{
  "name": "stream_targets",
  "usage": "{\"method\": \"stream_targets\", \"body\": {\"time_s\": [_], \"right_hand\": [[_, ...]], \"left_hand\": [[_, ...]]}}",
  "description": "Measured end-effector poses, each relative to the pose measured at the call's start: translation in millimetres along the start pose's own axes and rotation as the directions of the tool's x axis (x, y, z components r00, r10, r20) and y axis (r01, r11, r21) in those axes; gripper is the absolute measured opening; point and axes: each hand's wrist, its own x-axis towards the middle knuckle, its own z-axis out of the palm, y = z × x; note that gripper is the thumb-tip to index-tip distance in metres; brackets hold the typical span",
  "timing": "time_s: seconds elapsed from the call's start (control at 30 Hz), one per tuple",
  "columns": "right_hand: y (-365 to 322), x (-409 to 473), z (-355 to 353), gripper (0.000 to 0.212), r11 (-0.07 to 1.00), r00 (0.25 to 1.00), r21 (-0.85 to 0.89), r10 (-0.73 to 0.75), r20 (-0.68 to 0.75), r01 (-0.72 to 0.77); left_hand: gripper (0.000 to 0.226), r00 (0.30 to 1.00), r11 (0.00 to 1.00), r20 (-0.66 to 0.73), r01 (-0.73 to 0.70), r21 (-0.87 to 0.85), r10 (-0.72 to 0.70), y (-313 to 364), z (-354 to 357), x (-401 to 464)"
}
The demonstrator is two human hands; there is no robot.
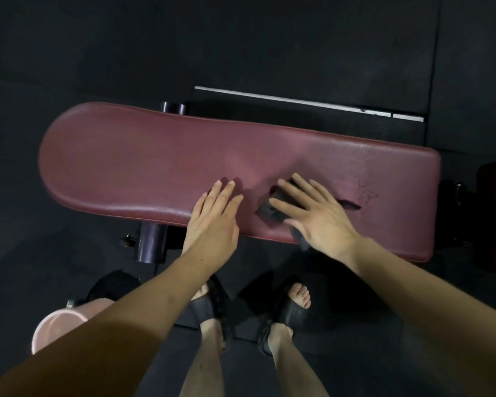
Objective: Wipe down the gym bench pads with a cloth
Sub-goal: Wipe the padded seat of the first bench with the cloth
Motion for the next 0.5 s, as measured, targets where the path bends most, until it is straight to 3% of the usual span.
{"method": "stream_targets", "body": {"time_s": [0.07, 0.2, 0.4, 0.5], "right_hand": [[24.1, 17.7, -1.8, 0.042, 0.999, 0.998, -0.007, 0.031, -0.045, -0.032], [54.7, 53.9, -9.0, 0.042, 0.961, 0.957, 0.012, 0.278, -0.080, -0.277], [27.4, 43.7, -7.7, 0.051, 0.926, 0.924, 0.063, 0.377, -0.062, -0.373], [1.6, 11.1, -1.1, 0.049, 0.959, 0.959, 0.040, 0.280, -0.030, -0.279]], "left_hand": [[0.055, 1.000, 1.000, 0.001, 0.008, -0.020, -0.008, -0.4, -0.1, -1.0], [0.057, 1.000, 1.000, 0.009, -0.009, -0.025, 0.009, -1.1, -0.8, 2.1], [0.058, 0.998, 0.997, -0.009, -0.066, -0.043, 0.066, -1.9, -3.8, 13.0], [0.057, 0.989, 0.989, 0.017, -0.144, -0.023, 0.144, -1.8, 2.8, 13.2]]}}
